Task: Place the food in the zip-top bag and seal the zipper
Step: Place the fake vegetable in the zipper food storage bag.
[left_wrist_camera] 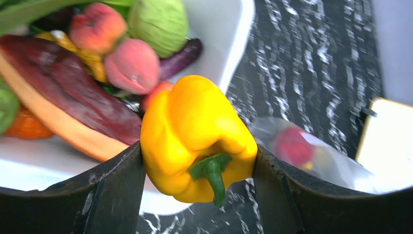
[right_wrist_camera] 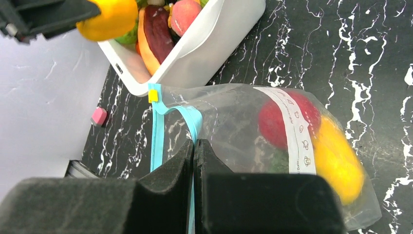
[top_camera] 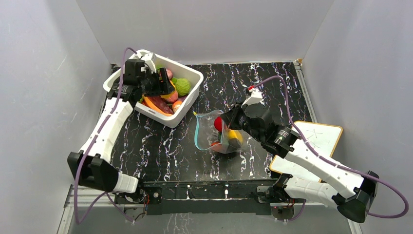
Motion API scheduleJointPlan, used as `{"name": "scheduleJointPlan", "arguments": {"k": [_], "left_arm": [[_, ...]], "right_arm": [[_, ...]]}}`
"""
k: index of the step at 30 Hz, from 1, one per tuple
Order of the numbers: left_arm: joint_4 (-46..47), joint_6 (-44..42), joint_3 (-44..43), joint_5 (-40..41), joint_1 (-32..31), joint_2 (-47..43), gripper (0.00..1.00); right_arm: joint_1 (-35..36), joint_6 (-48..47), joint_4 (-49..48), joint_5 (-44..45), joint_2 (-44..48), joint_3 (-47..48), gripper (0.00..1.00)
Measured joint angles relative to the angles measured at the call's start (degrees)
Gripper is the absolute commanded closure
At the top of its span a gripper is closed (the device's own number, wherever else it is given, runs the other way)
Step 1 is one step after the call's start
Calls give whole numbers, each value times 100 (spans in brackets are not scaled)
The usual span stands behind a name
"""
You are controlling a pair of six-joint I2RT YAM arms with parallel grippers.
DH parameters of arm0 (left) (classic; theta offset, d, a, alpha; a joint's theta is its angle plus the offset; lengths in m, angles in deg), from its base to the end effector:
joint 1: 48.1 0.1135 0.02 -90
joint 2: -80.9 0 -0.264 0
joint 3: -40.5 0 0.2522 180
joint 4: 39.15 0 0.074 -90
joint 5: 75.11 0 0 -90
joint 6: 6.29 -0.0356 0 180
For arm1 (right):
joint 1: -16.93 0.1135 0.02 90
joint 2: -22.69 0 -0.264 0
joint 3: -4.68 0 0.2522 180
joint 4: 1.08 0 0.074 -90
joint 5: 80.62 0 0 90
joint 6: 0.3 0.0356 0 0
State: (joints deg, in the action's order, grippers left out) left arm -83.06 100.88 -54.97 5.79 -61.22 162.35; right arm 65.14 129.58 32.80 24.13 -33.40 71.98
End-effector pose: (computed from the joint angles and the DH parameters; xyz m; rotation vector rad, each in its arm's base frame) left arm 0.3104 -0.0781 0.3813 0.0226 2.1222 -0.4834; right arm 0.1535 0.1581 0.3398 0.0270 2.0305 0.7486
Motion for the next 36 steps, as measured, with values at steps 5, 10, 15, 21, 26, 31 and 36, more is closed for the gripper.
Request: {"name": "scheduleJointPlan", "arguments": {"k": [5,10,15,21,26,31,36], "left_arm": [[24,232,413,-1158,2,-616,69],[151,577,745,-2164,0,-1060,69],[297,970,949,-2804,0,-1427,69],[1154,1867,1784,-3456,0,-2138,69],[1753,2446,2474,-3915,0,-2277,69],[2288,3005,3088,-4135,0,-2146,72],[2750,3377,3217,-4194,-11,-1899,70]], "right_arm": [[0,216,-153,96,-87,0,100],[0,337,-297,234,-227,2,100],[0,501,-439,304,-326,2,100],[0,772,-643,341,-479,2,100],[0,942,-837,352,-581,7,100],[0,964,-964,164,-625,33,100],[0,964,-1123,-125,-625,33,100]]}}
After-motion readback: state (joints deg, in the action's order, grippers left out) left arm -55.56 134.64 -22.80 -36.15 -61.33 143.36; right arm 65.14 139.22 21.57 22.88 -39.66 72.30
